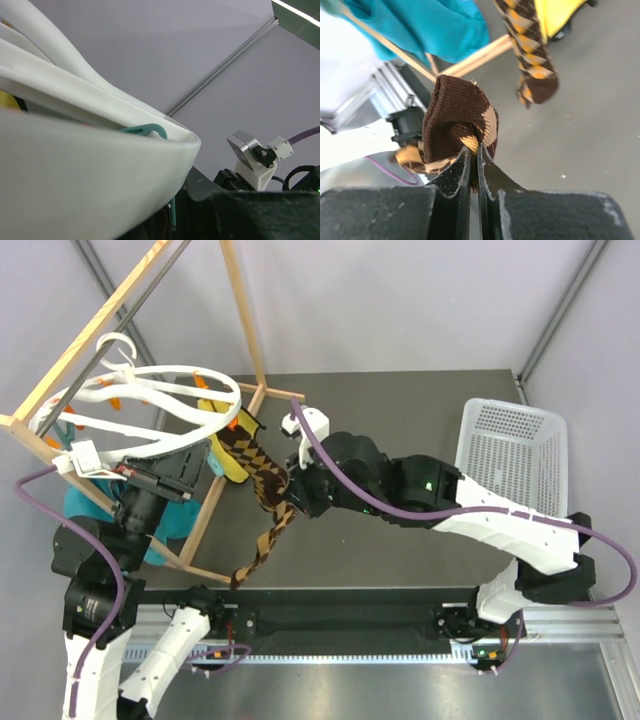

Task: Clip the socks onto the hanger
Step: Pick up the sock from the bin, then clamp the sock onto the hanger.

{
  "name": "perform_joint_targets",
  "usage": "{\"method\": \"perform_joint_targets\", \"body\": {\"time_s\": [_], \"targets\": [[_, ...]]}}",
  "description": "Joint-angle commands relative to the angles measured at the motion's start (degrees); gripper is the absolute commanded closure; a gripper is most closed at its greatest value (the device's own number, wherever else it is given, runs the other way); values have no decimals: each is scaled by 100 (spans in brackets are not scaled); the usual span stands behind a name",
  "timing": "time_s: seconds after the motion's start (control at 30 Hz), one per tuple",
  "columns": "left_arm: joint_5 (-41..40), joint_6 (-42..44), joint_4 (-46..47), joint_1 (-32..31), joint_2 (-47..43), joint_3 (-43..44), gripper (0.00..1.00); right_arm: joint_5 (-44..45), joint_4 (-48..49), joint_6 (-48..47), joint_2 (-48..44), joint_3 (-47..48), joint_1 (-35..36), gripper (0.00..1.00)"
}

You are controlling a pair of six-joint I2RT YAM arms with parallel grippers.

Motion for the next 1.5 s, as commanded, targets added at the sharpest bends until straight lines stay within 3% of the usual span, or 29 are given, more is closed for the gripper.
{"method": "perform_joint_targets", "body": {"time_s": [0.0, 0.3, 1.47], "targets": [[-61, 8, -237, -12, 41, -16, 100, 3, -290, 215, 284, 602, 150, 100], [-17, -10, -246, -12, 58, -139, 100, -119, -606, 383, 1119, 1929, 168, 100], [-70, -1, -289, -12, 50, -200, 100, -806, 369, 488, 1084, 1851, 168, 100]]}}
